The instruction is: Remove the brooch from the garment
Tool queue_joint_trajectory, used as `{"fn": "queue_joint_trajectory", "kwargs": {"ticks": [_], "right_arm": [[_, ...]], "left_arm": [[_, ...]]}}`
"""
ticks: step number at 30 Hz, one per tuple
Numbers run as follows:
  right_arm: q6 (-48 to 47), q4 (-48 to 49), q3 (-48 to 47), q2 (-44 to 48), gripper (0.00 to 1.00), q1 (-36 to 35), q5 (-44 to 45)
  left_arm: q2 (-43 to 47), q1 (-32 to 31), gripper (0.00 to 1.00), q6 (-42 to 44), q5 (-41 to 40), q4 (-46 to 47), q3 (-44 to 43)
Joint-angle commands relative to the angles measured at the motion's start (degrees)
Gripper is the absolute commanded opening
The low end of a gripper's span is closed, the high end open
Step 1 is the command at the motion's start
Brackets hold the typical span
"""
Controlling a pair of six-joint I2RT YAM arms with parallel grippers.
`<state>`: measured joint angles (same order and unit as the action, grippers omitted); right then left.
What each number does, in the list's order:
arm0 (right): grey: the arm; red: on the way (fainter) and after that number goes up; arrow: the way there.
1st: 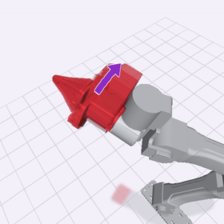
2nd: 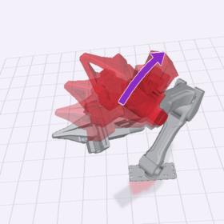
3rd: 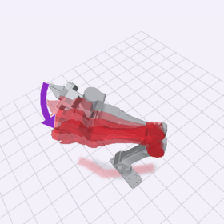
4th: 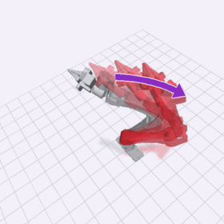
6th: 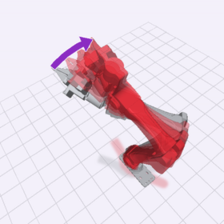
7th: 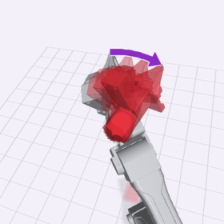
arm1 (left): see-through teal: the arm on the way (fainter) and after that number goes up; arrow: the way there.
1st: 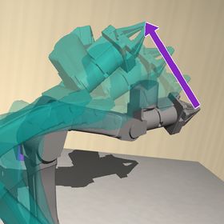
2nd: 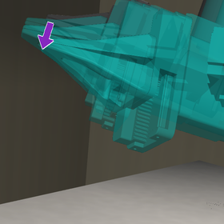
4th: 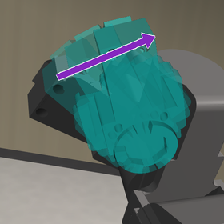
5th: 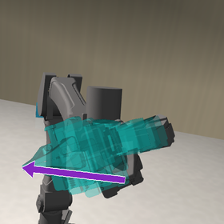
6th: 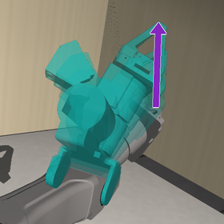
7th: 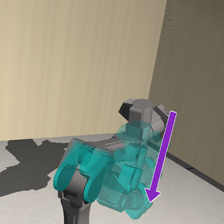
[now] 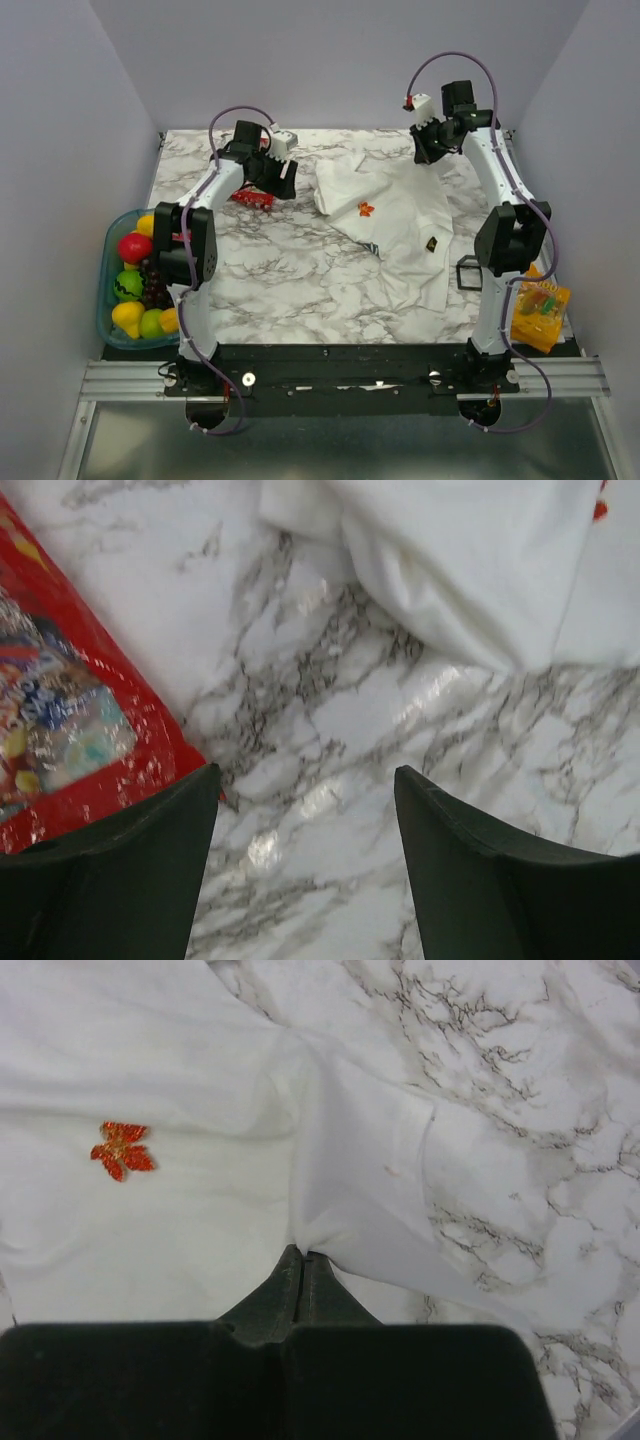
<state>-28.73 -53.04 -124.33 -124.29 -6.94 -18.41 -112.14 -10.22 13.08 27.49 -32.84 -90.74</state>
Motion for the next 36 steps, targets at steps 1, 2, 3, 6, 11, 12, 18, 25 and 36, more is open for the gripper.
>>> {"fn": "queue_joint_trajectory", "kwargs": {"ticks": [1, 2, 3, 6, 11, 12, 18, 25, 36], "right_arm": [[-1.7, 0.7, 4.1, 6.5, 0.00, 0.6, -0.7], [-1.7, 0.4, 5.4, 7.3, 0.00, 0.6, -0.5], [-1.6, 0.2, 5.9, 7.6, 0.01, 0.5, -0.5], [-1.1, -0.4, 6.4, 8.3, 0.00, 0.5, -0.7], [-0.6, -0.4, 6.7, 8.4, 0.00, 0.5, -0.2], [-0.5, -0.5, 6.5, 8.2, 0.00, 0.5, -0.1], [-0.2, -0.3, 5.7, 7.3, 0.00, 0.6, 0.1], [0.2, 0.3, 3.9, 5.5, 0.00, 0.6, 2.4], [-1.5, 2.0, -5.2, 5.0, 0.00, 4.7, 6.3]], "left_arm": [[-9.0, -2.3, 0.76, -11.1, -3.3, 8.7, -10.1], [-12.1, -3.0, 0.74, -11.8, -4.6, 10.1, -13.1], [-13.7, -3.4, 0.73, -12.8, -6.0, 10.9, -14.5], [-19.6, -4.3, 0.68, -15.5, -8.7, 11.9, -20.6], [-26.7, -5.2, 0.67, -15.5, -4.6, 8.8, -28.3], [-27.3, -5.5, 0.67, -15.7, -4.9, 8.5, -28.4], [-30.7, -6.0, 0.57, -15.8, -5.9, 5.1, -30.6], [-28.1, -6.4, 0.00, -15.0, -5.7, 4.1, -30.0], [16.2, 6.3, 0.00, -8.3, -2.4, -9.8, -0.5]]}}
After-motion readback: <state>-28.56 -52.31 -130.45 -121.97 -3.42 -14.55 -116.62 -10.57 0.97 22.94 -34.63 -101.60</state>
